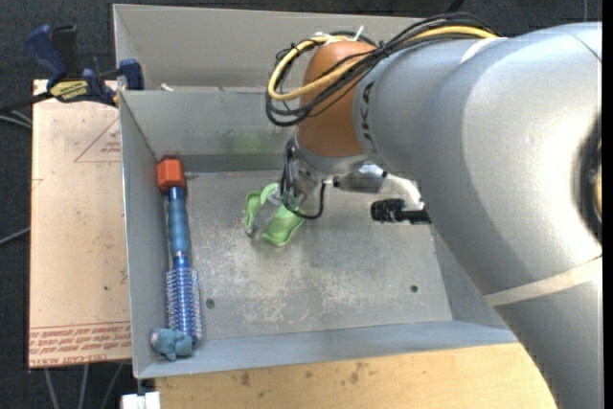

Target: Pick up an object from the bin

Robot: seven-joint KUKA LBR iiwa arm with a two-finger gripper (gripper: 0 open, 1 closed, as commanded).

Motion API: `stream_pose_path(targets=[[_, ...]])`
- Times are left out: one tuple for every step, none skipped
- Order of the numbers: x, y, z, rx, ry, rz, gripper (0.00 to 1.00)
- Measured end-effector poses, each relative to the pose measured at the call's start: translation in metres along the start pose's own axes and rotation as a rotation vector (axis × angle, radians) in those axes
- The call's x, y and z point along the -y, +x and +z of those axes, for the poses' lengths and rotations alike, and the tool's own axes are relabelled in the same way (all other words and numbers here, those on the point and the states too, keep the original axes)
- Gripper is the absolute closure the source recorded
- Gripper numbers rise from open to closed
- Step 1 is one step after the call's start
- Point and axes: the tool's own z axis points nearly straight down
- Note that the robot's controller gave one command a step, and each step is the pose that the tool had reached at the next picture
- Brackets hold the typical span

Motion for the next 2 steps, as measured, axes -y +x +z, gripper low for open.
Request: stream_pose_path(targets=[[0.011,-0.01,-0.074,-0.004,0.01,-0.015,1.0],[0.011,-0.022,-0.145,-0.003,0.009,-0.02,1.0]])
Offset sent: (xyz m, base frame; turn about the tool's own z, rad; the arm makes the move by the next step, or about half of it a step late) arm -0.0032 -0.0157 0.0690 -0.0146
